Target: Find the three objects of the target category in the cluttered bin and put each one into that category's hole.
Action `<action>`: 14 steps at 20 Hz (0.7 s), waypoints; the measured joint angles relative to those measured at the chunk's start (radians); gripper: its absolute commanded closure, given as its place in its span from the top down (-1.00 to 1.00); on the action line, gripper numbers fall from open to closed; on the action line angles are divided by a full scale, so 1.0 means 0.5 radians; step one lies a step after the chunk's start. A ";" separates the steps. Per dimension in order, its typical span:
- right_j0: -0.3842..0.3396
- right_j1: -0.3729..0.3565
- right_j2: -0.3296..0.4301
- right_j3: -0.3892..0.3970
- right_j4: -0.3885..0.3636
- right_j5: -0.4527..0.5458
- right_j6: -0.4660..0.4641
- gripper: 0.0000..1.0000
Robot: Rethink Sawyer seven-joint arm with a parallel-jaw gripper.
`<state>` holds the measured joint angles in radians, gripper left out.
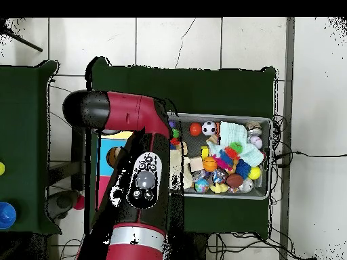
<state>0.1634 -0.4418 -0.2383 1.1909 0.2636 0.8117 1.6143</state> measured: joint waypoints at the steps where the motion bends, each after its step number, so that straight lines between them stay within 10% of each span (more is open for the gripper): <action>1: 0.000 0.000 0.000 0.000 0.002 0.000 0.000 -1.00; 14: -0.003 0.001 0.001 0.054 0.046 0.000 0.000 -1.00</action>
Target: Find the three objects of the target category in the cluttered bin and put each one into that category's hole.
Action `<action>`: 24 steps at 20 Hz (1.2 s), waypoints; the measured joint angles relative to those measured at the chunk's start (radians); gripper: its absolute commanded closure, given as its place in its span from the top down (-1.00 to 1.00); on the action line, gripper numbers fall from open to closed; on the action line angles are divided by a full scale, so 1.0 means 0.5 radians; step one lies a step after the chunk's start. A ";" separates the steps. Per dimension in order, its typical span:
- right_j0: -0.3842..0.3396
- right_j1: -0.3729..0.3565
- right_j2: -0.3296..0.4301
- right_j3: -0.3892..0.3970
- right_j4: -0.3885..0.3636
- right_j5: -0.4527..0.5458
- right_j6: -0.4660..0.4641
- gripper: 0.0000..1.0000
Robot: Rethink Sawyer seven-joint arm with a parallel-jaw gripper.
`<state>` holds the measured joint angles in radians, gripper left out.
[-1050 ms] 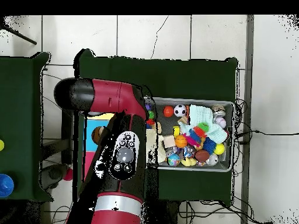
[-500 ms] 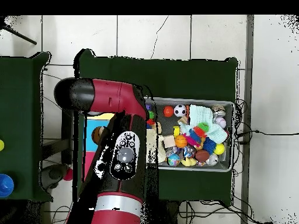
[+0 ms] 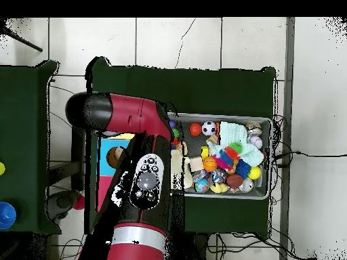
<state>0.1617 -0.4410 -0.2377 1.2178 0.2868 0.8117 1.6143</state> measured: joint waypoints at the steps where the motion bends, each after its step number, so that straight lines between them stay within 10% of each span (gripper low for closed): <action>1: 0.000 0.003 0.000 0.004 0.000 0.000 0.000 -1.00; 24: -0.047 0.029 0.031 0.118 0.008 -0.128 0.000 -1.00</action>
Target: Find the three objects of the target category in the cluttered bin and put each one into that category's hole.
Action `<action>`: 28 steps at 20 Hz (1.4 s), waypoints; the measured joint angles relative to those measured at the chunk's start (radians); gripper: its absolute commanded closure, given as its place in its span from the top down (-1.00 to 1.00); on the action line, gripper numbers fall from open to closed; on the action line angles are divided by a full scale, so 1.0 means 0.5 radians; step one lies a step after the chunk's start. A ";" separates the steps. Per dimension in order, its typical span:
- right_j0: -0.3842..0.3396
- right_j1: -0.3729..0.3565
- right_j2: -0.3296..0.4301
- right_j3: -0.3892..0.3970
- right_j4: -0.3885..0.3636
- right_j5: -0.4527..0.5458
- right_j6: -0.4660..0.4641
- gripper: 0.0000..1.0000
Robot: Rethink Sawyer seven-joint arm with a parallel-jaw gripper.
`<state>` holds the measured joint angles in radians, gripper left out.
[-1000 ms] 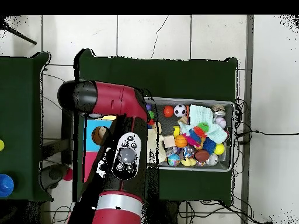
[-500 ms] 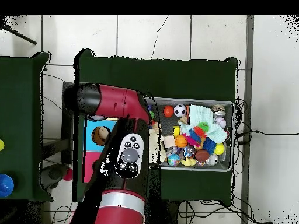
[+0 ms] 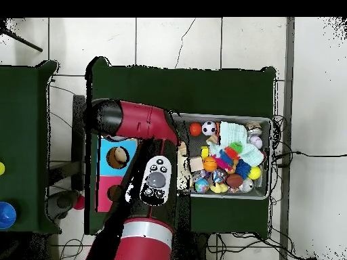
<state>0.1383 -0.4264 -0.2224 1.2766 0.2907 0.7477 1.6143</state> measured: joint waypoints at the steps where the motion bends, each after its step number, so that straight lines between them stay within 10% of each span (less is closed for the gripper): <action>1: 0.000 0.002 0.002 0.000 0.000 -0.010 0.000 -1.00; 28: 0.057 0.042 -0.035 -0.041 -0.003 -0.174 0.000 -1.00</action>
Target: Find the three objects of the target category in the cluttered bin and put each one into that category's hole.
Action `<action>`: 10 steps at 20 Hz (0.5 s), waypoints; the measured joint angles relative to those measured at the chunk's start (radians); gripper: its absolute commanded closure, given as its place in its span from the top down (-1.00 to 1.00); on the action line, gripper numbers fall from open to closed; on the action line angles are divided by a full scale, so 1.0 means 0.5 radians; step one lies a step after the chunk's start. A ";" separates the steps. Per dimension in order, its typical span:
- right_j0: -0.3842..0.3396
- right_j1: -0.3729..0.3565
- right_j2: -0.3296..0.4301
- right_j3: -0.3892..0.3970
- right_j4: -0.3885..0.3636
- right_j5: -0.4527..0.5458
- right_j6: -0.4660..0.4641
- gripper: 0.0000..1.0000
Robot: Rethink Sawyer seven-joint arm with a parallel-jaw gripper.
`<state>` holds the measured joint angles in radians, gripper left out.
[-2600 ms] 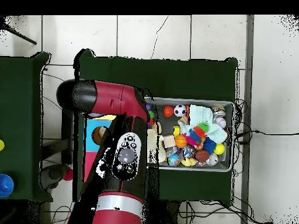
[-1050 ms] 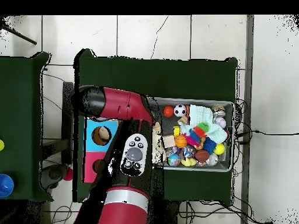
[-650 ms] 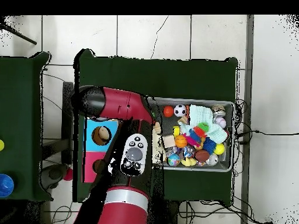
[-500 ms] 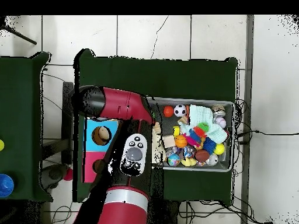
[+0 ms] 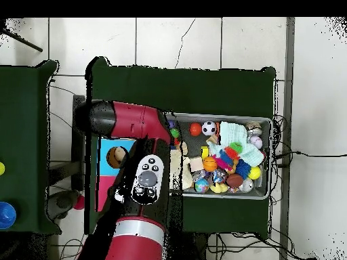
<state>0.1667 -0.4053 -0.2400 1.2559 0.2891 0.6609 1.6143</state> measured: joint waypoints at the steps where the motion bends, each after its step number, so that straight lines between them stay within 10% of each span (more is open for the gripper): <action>1: 0.000 0.000 0.000 0.000 0.000 0.000 0.000 -1.00; 10: -0.020 -0.026 0.001 -0.001 0.000 0.141 0.000 -1.00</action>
<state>0.1566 -0.4184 -0.2396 1.2553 0.2889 0.7316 1.6143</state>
